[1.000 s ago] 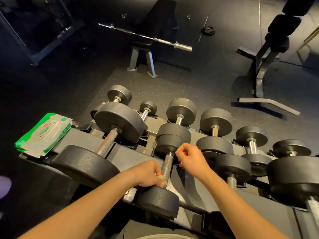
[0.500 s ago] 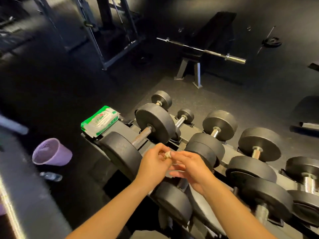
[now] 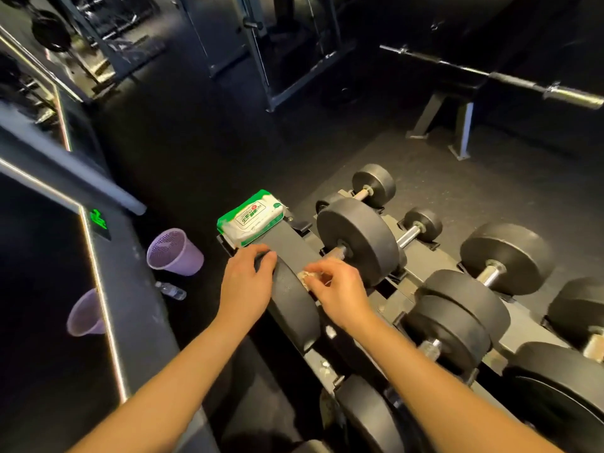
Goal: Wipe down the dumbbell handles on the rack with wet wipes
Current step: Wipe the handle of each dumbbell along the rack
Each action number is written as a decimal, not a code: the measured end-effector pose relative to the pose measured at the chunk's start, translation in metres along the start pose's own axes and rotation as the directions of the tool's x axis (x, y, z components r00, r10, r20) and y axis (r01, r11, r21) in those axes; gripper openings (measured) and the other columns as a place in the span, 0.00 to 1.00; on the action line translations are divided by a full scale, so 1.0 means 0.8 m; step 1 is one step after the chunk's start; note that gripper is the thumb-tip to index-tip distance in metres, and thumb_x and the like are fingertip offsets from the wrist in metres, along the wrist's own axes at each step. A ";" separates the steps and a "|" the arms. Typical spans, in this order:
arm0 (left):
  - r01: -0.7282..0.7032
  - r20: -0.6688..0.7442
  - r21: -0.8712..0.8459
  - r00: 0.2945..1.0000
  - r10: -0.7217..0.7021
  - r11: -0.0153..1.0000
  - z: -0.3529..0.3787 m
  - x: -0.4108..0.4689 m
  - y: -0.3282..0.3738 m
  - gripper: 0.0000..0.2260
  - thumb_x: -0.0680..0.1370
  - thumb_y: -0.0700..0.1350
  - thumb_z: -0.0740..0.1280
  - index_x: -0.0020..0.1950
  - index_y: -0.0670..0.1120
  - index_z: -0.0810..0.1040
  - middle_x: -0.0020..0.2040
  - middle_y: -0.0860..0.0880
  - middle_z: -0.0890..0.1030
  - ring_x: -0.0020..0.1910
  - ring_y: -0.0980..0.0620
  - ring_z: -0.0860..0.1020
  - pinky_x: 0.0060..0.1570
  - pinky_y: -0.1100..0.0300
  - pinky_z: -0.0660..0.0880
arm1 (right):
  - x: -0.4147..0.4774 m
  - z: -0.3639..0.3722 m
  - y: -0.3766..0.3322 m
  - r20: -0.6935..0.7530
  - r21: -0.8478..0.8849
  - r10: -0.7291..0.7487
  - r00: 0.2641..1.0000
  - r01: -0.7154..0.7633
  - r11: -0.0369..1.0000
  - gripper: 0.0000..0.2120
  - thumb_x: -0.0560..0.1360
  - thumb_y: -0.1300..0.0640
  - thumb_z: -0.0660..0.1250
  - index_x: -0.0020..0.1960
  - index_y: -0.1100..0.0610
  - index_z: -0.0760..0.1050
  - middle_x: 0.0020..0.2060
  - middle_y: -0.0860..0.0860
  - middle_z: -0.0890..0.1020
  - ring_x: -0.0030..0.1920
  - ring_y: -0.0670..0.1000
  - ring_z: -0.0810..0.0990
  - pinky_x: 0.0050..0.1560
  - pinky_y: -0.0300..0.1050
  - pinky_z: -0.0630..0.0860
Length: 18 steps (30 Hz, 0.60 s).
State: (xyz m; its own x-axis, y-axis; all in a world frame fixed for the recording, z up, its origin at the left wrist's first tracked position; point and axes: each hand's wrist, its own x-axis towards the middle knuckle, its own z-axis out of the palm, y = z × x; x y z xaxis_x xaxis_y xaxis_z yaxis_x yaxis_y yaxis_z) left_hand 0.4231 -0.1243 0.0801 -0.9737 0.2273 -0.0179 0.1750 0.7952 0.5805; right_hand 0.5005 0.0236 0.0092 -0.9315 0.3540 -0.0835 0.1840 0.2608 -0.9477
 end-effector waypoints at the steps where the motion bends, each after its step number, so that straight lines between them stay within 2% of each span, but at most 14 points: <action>1: 0.029 -0.013 -0.015 1.000 -0.029 0.999 0.012 0.000 -0.002 0.13 0.84 0.50 0.64 0.66 0.49 0.79 0.62 0.53 0.78 0.64 0.52 0.74 0.60 0.59 0.67 | 0.010 0.006 0.004 0.046 -0.002 -0.008 0.999 0.008 1.000 0.09 0.78 0.58 0.73 0.58 0.56 0.85 0.51 0.50 0.83 0.48 0.47 0.81 0.57 0.44 0.79; 2: 0.032 -0.048 -0.010 0.998 -0.033 0.999 0.023 -0.002 -0.002 0.14 0.84 0.49 0.63 0.67 0.48 0.78 0.63 0.52 0.78 0.65 0.52 0.73 0.61 0.59 0.67 | 0.019 0.011 0.008 0.099 -0.035 -0.041 0.994 0.044 0.998 0.09 0.79 0.59 0.72 0.58 0.56 0.85 0.51 0.50 0.82 0.49 0.49 0.81 0.57 0.46 0.78; 4: 0.021 -0.127 0.000 0.992 -0.021 1.000 0.034 -0.006 -0.002 0.14 0.84 0.48 0.61 0.68 0.48 0.77 0.63 0.52 0.77 0.65 0.54 0.72 0.61 0.60 0.66 | 0.031 0.017 0.020 0.209 -0.162 -0.183 0.961 0.219 0.962 0.09 0.80 0.58 0.69 0.58 0.54 0.84 0.49 0.49 0.79 0.48 0.51 0.80 0.52 0.49 0.78; 6: -0.001 -0.149 0.001 0.989 0.001 1.000 0.038 -0.007 -0.005 0.13 0.85 0.47 0.61 0.67 0.49 0.77 0.62 0.54 0.77 0.63 0.56 0.71 0.61 0.62 0.65 | 0.039 0.014 0.026 0.307 -0.302 -0.337 0.890 0.427 0.852 0.07 0.80 0.55 0.67 0.55 0.54 0.82 0.47 0.51 0.75 0.43 0.54 0.77 0.41 0.50 0.74; 8: -0.026 -0.152 0.015 0.988 0.028 1.000 0.037 -0.007 -0.009 0.12 0.85 0.46 0.60 0.67 0.49 0.77 0.61 0.55 0.76 0.62 0.58 0.71 0.59 0.67 0.64 | 0.051 0.006 0.026 0.373 -0.435 -0.431 0.822 0.565 0.701 0.05 0.79 0.55 0.67 0.50 0.57 0.80 0.46 0.53 0.74 0.40 0.56 0.77 0.36 0.50 0.71; 9: -0.033 -0.153 0.017 0.988 0.035 0.999 0.037 -0.005 -0.010 0.12 0.85 0.46 0.60 0.66 0.49 0.77 0.60 0.55 0.76 0.61 0.58 0.71 0.58 0.69 0.63 | 0.061 0.003 0.024 0.354 -0.487 -0.439 0.826 0.564 0.667 0.05 0.78 0.55 0.67 0.48 0.57 0.78 0.46 0.54 0.74 0.40 0.57 0.78 0.36 0.51 0.72; 12: -0.030 -0.150 -0.007 0.988 0.029 1.000 0.039 -0.006 -0.012 0.13 0.84 0.49 0.59 0.66 0.50 0.77 0.59 0.56 0.76 0.61 0.59 0.71 0.57 0.71 0.63 | 0.080 -0.007 0.026 0.208 -0.549 -0.386 0.899 0.434 0.715 0.10 0.81 0.54 0.64 0.49 0.59 0.79 0.46 0.55 0.76 0.41 0.57 0.79 0.39 0.51 0.75; 14: -0.030 -0.154 -0.017 0.988 0.027 0.999 0.039 -0.005 -0.012 0.17 0.82 0.52 0.57 0.65 0.50 0.78 0.59 0.57 0.75 0.61 0.59 0.71 0.57 0.71 0.63 | 0.075 -0.004 0.025 0.280 -0.478 -0.363 0.888 0.458 0.750 0.11 0.82 0.54 0.62 0.49 0.59 0.80 0.47 0.55 0.77 0.43 0.58 0.79 0.42 0.52 0.75; 16: -0.025 -0.157 -0.023 0.987 0.021 0.999 0.039 -0.005 -0.012 0.18 0.81 0.53 0.56 0.65 0.50 0.77 0.59 0.57 0.75 0.61 0.58 0.71 0.57 0.70 0.63 | 0.057 0.003 0.021 0.417 -0.341 -0.380 0.826 0.530 0.776 0.10 0.82 0.55 0.62 0.49 0.58 0.80 0.47 0.55 0.76 0.44 0.58 0.78 0.43 0.53 0.74; 18: -0.017 -0.154 -0.028 0.988 0.012 0.999 0.040 -0.005 -0.012 0.18 0.80 0.54 0.56 0.66 0.50 0.77 0.59 0.56 0.75 0.61 0.57 0.71 0.58 0.68 0.63 | 0.049 0.005 0.022 0.452 -0.302 -0.409 0.793 0.567 0.766 0.10 0.82 0.54 0.62 0.51 0.57 0.81 0.46 0.53 0.75 0.42 0.57 0.78 0.41 0.53 0.73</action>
State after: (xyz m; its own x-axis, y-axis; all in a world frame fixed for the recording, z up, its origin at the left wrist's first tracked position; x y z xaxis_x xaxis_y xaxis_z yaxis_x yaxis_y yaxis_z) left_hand 0.4300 -0.1152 0.0487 -0.9824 0.1478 0.1143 0.1869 0.7751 0.6036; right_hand 0.4656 0.0387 -0.0119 -0.9556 -0.2317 0.1822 -0.2926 0.6716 -0.6807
